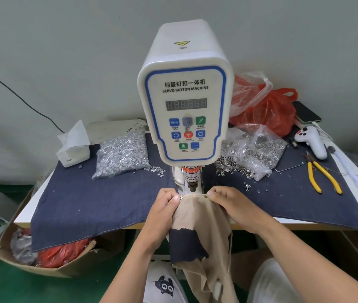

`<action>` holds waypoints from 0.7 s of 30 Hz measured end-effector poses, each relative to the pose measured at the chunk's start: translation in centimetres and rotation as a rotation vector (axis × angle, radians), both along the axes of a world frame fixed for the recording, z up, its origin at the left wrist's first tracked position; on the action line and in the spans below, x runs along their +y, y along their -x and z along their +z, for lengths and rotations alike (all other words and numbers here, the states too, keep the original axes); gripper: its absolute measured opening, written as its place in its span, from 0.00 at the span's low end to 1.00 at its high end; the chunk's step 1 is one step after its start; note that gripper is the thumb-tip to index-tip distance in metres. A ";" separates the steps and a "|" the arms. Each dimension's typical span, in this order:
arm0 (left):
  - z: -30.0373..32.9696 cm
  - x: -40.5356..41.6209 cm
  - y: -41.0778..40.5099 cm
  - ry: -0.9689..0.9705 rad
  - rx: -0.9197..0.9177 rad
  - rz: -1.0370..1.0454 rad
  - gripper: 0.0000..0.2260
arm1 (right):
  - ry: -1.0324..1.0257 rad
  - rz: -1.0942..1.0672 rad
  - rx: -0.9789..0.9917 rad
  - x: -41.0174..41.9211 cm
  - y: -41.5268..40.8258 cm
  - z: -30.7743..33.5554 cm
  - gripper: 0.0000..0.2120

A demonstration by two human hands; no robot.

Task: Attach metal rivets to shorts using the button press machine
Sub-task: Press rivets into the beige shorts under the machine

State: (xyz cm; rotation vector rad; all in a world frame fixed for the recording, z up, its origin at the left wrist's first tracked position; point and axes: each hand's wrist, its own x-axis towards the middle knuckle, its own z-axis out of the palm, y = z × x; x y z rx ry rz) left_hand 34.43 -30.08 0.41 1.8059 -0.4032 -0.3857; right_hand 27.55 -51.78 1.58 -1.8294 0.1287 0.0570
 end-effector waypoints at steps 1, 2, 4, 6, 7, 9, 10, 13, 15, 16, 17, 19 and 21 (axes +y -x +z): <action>0.0 0.0 0.0 0.002 0.000 0.002 0.15 | 0.003 0.000 0.003 0.0 0.0 0.0 0.17; 0.0 0.0 0.0 0.001 -0.001 0.003 0.16 | 0.002 -0.002 0.007 0.1 0.0 0.0 0.18; 0.0 0.0 0.0 -0.003 0.000 0.005 0.17 | -0.004 -0.010 0.010 0.1 0.1 0.1 0.18; -0.2 0.0 -0.1 -0.010 -0.001 0.008 0.14 | 0.004 -0.016 0.007 0.2 0.1 0.1 0.18; -0.2 0.0 -0.1 -0.014 -0.003 0.006 0.13 | 0.009 -0.017 0.006 0.2 0.1 0.1 0.18; -0.3 0.0 -0.2 -0.010 -0.002 0.004 0.14 | -0.001 -0.016 0.008 0.2 0.0 0.1 0.18; -0.3 0.0 -0.2 -0.003 0.000 0.005 0.14 | -0.009 -0.016 0.011 0.2 0.0 0.1 0.18; -0.4 0.0 -0.2 0.011 0.007 0.005 0.16 | -0.006 -0.011 0.023 0.1 -0.1 0.0 0.17; -0.3 0.0 -0.2 0.010 0.007 0.005 0.17 | -0.006 -0.006 0.021 0.1 -0.1 -0.1 0.17; -0.3 0.0 -0.2 0.009 0.003 0.007 0.17 | -0.005 -0.006 0.021 0.1 0.0 -0.1 0.17; -0.3 0.0 -0.2 0.010 0.000 0.009 0.18 | -0.004 -0.009 0.021 0.0 0.0 -0.2 0.17; -0.3 0.0 -0.2 0.012 -0.002 0.006 0.19 | -0.003 -0.011 0.022 0.0 -0.1 -0.2 0.18; -0.3 0.0 -0.1 0.007 -0.006 -0.002 0.18 | 0.010 -0.010 0.019 0.0 0.0 -0.3 0.18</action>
